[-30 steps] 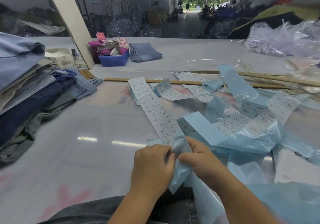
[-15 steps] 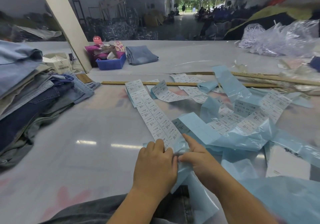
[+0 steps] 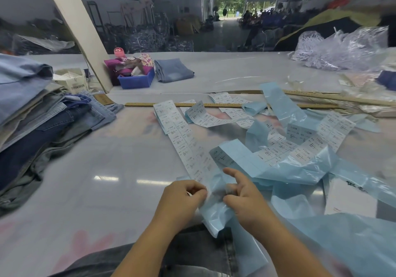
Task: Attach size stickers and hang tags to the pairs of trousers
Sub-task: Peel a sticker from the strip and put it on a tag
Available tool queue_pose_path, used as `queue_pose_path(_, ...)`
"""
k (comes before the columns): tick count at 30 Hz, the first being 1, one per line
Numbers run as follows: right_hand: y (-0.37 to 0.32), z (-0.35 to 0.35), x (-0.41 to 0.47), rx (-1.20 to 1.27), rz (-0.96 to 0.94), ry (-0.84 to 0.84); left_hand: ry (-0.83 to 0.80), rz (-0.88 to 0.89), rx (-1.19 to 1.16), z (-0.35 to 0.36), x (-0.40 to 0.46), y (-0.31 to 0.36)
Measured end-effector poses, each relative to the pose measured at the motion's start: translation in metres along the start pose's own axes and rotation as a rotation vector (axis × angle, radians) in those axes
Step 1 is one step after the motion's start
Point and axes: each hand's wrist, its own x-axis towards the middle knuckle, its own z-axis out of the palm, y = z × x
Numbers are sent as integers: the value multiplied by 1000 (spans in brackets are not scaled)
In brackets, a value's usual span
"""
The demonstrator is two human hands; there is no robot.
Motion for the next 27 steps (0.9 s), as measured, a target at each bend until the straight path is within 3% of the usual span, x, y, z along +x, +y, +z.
queue_pose_path(2,2,-1,0,35,13,-8,-11,88,91,2,-6,2)
queue_pose_path(6,7,-2,-1,62,31,-31,142,400,666,10,-12,1)
queue_pose_path(9,7,-3,-3,1,17,-2,116,422,732,16,-12,2)
queue_pose_path(12,7,-5,-6,-55,-7,5,73,323,531,17,-11,4)
queue_pose_path(16,8,-7,-11,-86,-49,-13,-91,-24,24,14,-7,7)
queue_pose_path(21,6,-6,-13,-154,-101,-55,-142,-355,-409,10,-7,10)
queue_pose_path(27,4,-5,-12,-231,-164,-52,-104,-472,-661,12,-7,22)
